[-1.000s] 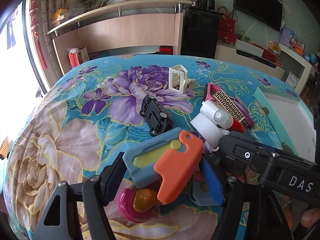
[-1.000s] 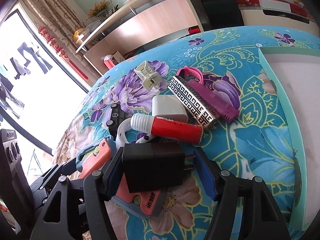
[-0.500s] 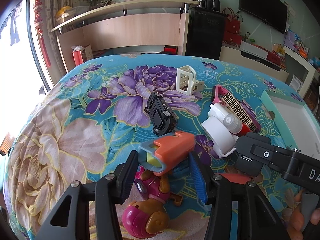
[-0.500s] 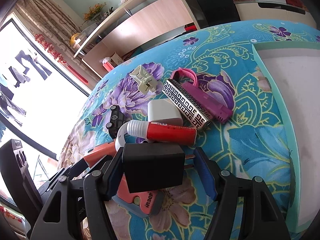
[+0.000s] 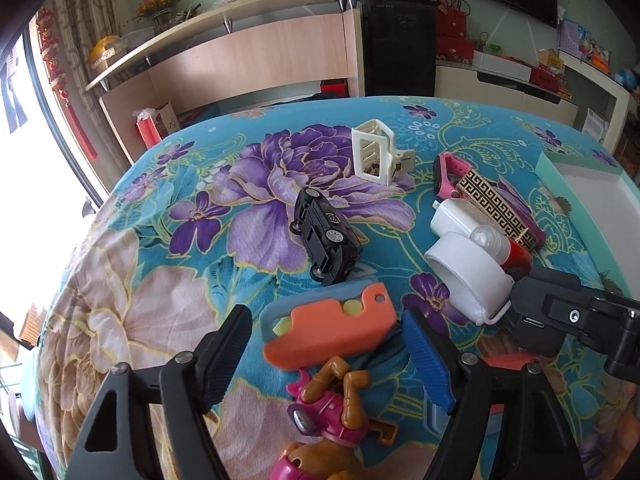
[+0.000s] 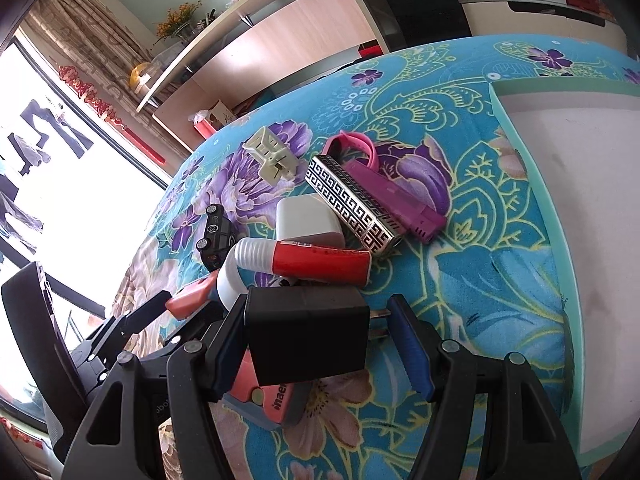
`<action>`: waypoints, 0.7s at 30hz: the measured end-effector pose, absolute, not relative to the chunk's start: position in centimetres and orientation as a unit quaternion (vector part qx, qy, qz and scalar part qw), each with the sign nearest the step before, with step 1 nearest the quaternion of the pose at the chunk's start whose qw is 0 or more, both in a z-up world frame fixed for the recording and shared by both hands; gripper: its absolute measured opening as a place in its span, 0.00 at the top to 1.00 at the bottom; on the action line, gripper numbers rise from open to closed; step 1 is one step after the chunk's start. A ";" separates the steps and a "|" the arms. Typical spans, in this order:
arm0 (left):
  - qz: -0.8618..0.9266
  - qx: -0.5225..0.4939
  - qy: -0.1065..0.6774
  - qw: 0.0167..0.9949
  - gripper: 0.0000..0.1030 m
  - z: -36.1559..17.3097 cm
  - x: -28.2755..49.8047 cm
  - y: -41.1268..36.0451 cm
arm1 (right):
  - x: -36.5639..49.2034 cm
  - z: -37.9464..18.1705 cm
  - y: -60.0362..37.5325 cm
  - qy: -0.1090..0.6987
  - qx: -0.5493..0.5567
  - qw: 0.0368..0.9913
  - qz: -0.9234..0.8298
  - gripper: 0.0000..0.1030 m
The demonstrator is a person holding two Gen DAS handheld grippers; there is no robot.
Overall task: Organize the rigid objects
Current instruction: 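Carry the orange-grey toy knife and black charger into the box lid with both tools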
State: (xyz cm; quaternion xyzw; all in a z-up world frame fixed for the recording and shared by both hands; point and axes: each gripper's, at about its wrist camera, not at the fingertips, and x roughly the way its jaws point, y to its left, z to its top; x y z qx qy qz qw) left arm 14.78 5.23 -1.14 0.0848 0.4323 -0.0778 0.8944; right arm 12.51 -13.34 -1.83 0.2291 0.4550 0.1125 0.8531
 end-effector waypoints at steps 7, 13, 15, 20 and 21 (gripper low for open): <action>-0.053 0.047 0.454 0.888 0.22 -2.0 15.8 5.7 | 12.5 -1.8 -13.3 0.456 0.227 0.853 0.112 0.33; -0.050 0.035 0.456 0.888 0.23 -2.1 16.1 5.9 | 12.5 -1.8 -13.3 0.456 0.227 0.853 0.112 0.33; -0.051 0.031 0.450 0.891 0.27 -1.8 16.0 6.0 | 12.4 -1.8 -13.3 0.457 0.227 0.853 0.111 0.33; -0.050 0.025 0.443 0.895 0.27 -1.1 15.4 6.2 | 12.3 -1.5 -13.4 0.457 0.224 0.854 0.108 0.33; -0.049 0.025 0.439 0.897 0.27 -0.9 15.2 6.1 | 12.2 -1.3 -13.4 0.456 0.222 0.855 0.106 0.33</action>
